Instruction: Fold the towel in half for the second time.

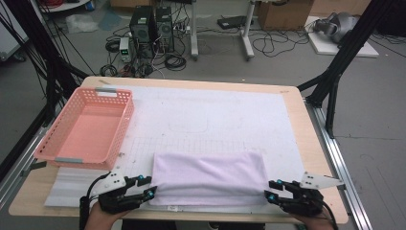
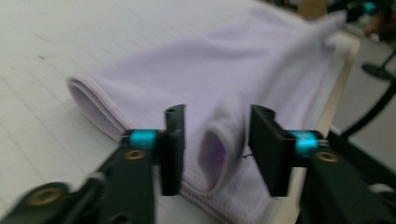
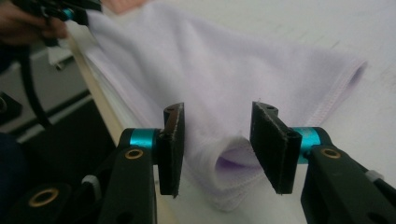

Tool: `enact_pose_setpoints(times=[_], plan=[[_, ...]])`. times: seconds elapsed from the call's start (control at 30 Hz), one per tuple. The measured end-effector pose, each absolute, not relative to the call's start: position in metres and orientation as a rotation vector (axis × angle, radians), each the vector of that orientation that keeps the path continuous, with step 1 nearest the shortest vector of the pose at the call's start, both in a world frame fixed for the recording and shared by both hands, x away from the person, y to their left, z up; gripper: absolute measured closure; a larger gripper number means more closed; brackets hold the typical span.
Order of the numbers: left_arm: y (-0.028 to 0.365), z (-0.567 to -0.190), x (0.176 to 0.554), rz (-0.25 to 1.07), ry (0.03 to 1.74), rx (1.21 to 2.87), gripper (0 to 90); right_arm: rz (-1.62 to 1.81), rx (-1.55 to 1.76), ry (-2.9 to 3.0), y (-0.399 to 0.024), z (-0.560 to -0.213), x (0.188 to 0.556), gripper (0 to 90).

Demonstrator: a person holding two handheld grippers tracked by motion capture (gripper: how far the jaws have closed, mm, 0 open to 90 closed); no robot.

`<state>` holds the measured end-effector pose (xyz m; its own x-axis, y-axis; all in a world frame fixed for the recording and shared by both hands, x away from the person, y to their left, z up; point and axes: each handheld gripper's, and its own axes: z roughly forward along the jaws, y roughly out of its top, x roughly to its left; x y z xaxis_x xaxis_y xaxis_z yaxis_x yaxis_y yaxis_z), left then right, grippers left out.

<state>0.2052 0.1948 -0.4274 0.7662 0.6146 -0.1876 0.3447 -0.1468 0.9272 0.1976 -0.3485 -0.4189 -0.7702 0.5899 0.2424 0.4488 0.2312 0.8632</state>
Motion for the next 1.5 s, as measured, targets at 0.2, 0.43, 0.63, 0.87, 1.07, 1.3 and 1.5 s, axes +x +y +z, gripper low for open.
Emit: enact_pose_setpoints(times=[0.2,0.43,0.63,0.87,1.07,1.3,1.5], plan=[[0.196,-0.423,0.219,0.316,0.825,1.679,47.1,1.594,1.116,2.167,-0.358,-0.416,0.195,54.4],[0.179,-0.441,0.236,0.342,0.96,1.844,45.0,1.297,1.153,2.176,-0.322,-0.432,0.213,53.3],[0.178,-0.45,0.262,0.256,1.088,1.819,44.2,1.228,1.243,2.056,-0.314,-0.432,0.227,47.6],[0.171,-0.451,0.265,0.276,1.066,1.849,78.3,1.152,1.291,2.16,-0.305,-0.447,0.246,73.3],[0.178,-0.444,0.266,0.324,1.077,1.766,82.0,1.2,1.307,2.073,-0.304,-0.439,0.254,84.2],[0.177,-0.45,0.278,0.318,1.165,1.753,76.8,1.061,1.349,2.046,-0.293,-0.449,0.262,78.4],[0.184,-0.441,0.283,0.283,1.155,1.703,44.3,1.1,1.405,1.949,-0.306,-0.434,0.26,55.4]])
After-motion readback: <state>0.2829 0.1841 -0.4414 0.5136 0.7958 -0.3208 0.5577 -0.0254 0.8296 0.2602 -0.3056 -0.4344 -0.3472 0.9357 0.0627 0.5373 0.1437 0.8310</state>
